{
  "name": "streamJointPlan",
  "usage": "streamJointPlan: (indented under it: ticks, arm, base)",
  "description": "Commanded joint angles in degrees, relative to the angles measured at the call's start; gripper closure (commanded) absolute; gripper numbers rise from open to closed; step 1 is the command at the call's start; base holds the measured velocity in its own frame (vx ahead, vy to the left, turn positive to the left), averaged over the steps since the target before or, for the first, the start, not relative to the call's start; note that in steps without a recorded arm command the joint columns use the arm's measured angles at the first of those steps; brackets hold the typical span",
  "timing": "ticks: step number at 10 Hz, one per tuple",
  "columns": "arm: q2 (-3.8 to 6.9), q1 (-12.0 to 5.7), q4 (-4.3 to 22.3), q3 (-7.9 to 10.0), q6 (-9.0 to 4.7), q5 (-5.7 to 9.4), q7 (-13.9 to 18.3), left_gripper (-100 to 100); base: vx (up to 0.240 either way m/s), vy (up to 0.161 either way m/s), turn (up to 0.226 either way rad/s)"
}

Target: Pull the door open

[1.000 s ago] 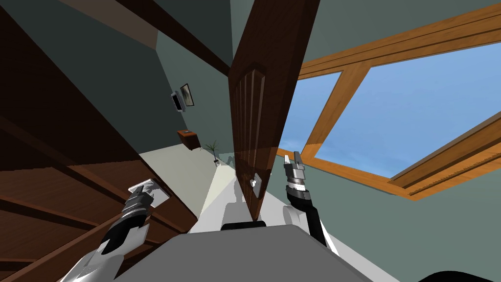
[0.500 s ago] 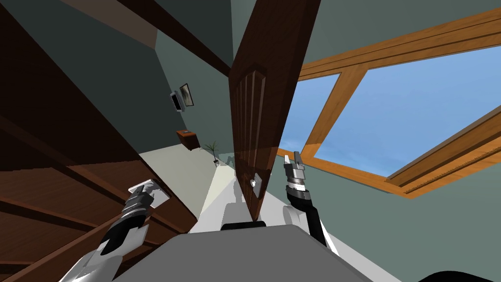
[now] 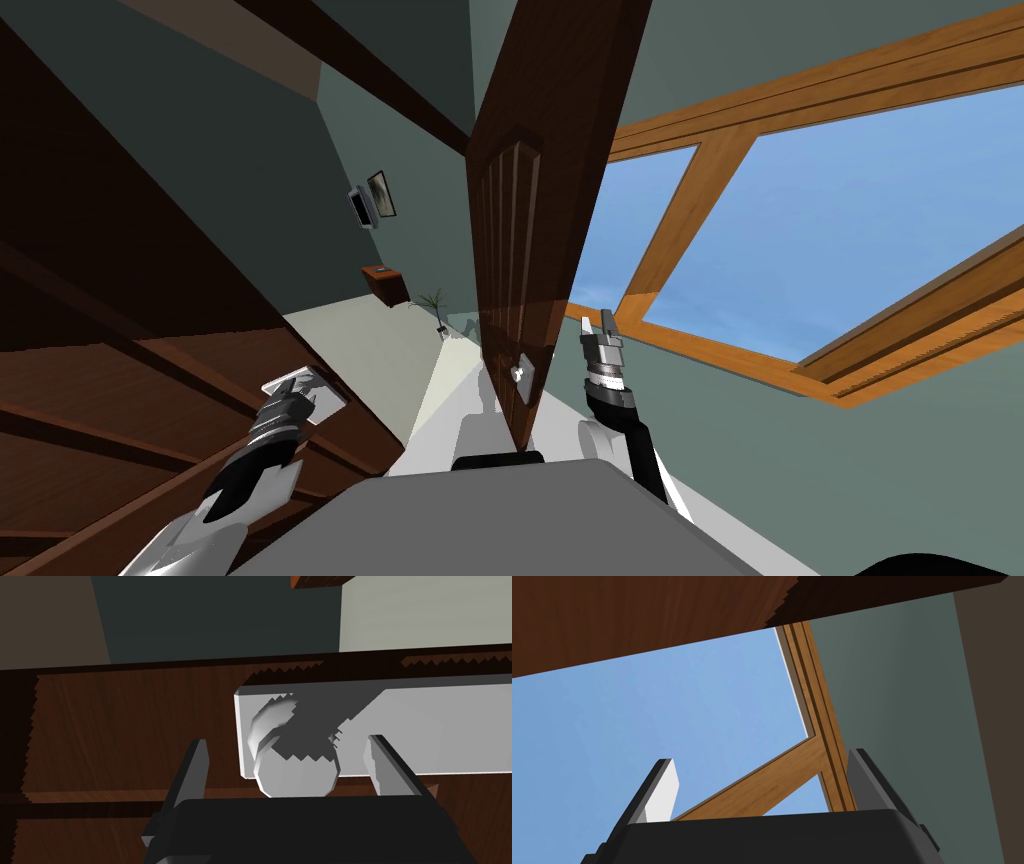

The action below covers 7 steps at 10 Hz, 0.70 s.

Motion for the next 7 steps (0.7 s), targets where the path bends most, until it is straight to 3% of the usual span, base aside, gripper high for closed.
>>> streamJointPlan:
  ticks: [1, 7]
  arm:
    - [0.57, 0.36, 0.4, -0.81, -0.68, -0.09, 1.0, -100]
    - [0.57, 0.36, 0.4, -0.81, -0.68, -0.09, 1.0, -100]
  base:
    - [-0.010, 0.017, 0.006]
    - [0.000, 0.003, -0.004]
